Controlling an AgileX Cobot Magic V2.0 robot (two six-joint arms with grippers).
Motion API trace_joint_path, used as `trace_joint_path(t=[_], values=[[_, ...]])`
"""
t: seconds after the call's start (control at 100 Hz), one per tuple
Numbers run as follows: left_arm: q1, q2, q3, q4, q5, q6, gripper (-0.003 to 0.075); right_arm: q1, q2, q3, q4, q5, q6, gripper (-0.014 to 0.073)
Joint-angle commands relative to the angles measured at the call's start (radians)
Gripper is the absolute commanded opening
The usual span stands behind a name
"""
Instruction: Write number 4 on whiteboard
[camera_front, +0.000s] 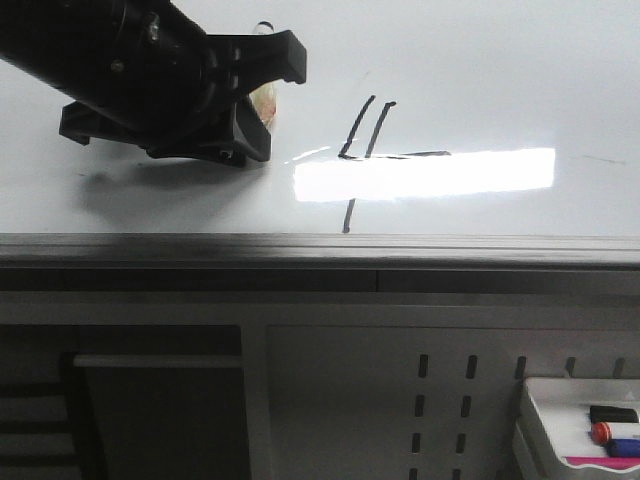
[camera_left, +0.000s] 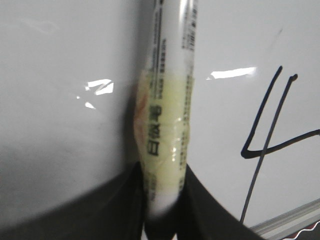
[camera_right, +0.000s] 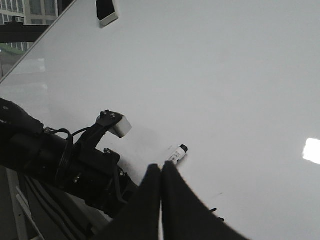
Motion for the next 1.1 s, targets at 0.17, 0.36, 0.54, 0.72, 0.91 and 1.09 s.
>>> trace_joint_path(t=[0.17, 0.36, 0.54, 0.72, 0.91, 1.09], values=[[0.014, 0.011, -0.017, -0.001, -0.142, -0.001, 0.0193, -0.007, 0.006, -0.025, 0.003, -0.057, -0.006, -0.0064], [0.014, 0.011, -0.017, -0.001, -0.142, -0.001, 0.0234, -0.007, 0.006, -0.025, 0.004, -0.057, -0.006, -0.0064], [0.014, 0.011, -0.017, -0.001, -0.142, -0.001, 0.0235, -0.007, 0.006, -0.025, 0.004, -0.057, -0.006, -0.0064], [0.014, 0.011, -0.017, -0.001, -0.142, -0.001, 0.0235, -0.007, 0.006, -0.025, 0.004, -0.057, -0.006, -0.0064], [0.014, 0.011, -0.017, -0.001, -0.142, -0.001, 0.0235, -0.007, 0.006, -0.025, 0.004, -0.057, -0.006, -0.0064], [0.014, 0.011, -0.017, -0.001, -0.142, -0.001, 0.0331, -0.007, 0.006, -0.025, 0.004, -0.057, -0.006, -0.0064]])
